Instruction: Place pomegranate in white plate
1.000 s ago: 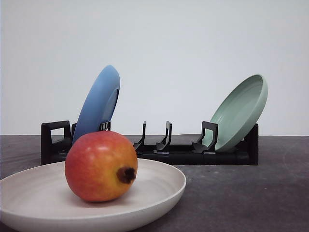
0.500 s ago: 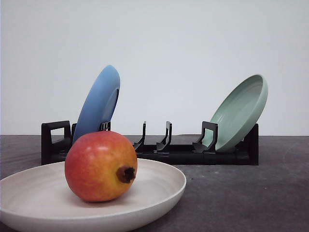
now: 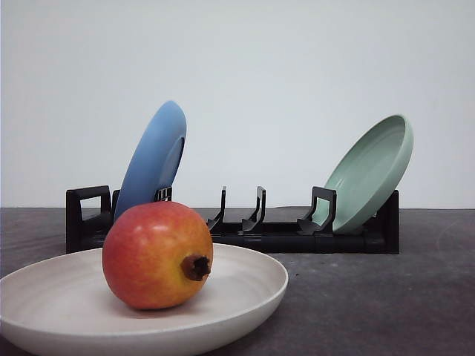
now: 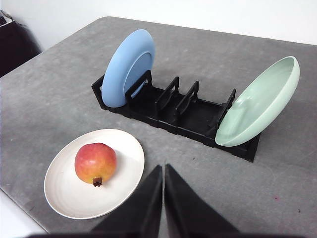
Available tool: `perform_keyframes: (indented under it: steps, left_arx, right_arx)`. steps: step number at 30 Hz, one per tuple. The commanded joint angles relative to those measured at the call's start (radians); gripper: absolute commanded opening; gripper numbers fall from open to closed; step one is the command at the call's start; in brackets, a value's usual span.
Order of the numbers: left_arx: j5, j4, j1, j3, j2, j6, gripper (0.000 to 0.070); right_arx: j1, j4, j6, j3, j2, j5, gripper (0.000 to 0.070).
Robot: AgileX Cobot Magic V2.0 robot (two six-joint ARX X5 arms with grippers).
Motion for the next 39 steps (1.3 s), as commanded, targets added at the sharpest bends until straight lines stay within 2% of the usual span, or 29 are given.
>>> perform_keyframes:
  steps: [1, 5, 8, 12, 17, 21, 26, 39]
  left_arx:
    - [0.004, 0.014, 0.081, -0.018, 0.004, 0.091, 0.0]
    - [0.037, 0.135, 0.339, -0.147, -0.052, 0.289, 0.0]
    - [0.099, 0.271, 0.538, -0.295, -0.123, 0.395, 0.0]
    - [0.2, 0.412, 0.793, -0.5, -0.227, 0.431, 0.0]
    - [0.331, 0.535, 1.008, -0.699, -0.332, 0.454, 0.0]
    - [0.346, 0.587, 1.091, -0.799, -0.383, 0.454, 0.0]
    - [0.346, 0.614, 1.131, -0.864, -0.418, 0.46, 0.0]
    - [0.349, 0.64, 1.14, -0.904, -0.418, 0.45, 0.0]
  right_arx:
    - [0.011, 0.01, -0.006, 0.009, 0.007, 0.004, 0.0]
    - [0.011, 0.01, -0.006, 0.009, 0.007, 0.004, 0.0]
    - [0.011, 0.01, -0.006, 0.009, 0.007, 0.004, 0.0]
    - [0.011, 0.01, -0.006, 0.009, 0.007, 0.004, 0.0]
    - [0.011, 0.01, -0.006, 0.009, 0.007, 0.004, 0.0]
    - [0.011, 0.01, -0.006, 0.009, 0.007, 0.004, 0.0]
    - [0.011, 0.01, -0.006, 0.009, 0.007, 0.004, 0.0]
    - [0.011, 0.01, -0.006, 0.009, 0.007, 0.004, 0.0]
